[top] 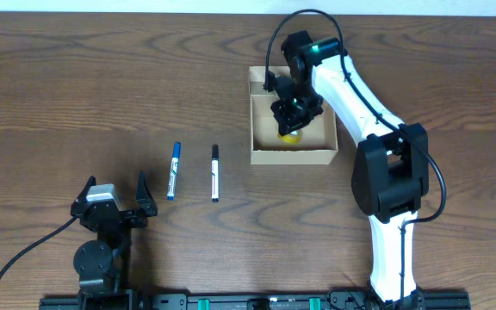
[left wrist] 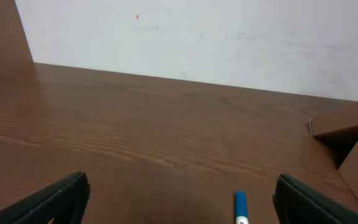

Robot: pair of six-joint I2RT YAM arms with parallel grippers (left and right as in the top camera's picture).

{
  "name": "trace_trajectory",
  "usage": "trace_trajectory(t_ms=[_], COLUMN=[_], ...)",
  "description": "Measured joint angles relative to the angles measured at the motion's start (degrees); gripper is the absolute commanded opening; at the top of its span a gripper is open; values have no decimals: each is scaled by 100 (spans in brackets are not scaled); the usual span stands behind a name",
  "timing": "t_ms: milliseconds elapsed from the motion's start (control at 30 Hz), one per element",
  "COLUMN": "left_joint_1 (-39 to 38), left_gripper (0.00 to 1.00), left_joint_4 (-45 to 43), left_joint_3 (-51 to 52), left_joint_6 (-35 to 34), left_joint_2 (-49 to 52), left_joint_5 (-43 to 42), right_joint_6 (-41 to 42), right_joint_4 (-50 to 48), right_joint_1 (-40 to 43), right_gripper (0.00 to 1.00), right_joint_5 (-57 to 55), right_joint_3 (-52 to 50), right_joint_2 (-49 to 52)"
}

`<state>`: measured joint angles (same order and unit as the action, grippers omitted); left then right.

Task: Pack container
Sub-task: 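Carry the tape roll into the box and release it, then withdraw the right gripper and move over the red stapler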

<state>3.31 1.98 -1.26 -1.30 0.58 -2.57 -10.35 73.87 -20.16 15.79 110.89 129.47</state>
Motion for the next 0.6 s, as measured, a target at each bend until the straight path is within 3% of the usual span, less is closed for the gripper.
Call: trace_trajectory(t_ms=[67,233,600], left_joint_1=[0,0,0], left_gripper=[95,95,95], left_joint_4=[0,0,0], left_joint_3=[2,0,2], left_joint_6=[0,0,0], left_joint_2=[0,0,0], left_joint_5=[-2,0,0], right_joint_6=[2,63,68], right_joint_4=[-11,-15,20], right_joint_1=[0,0,0], right_gripper=[14,28,30], right_joint_5=[-2,0,-2], right_joint_3=[-7,-7,-4], right_joint_2=[-2,-2,-9])
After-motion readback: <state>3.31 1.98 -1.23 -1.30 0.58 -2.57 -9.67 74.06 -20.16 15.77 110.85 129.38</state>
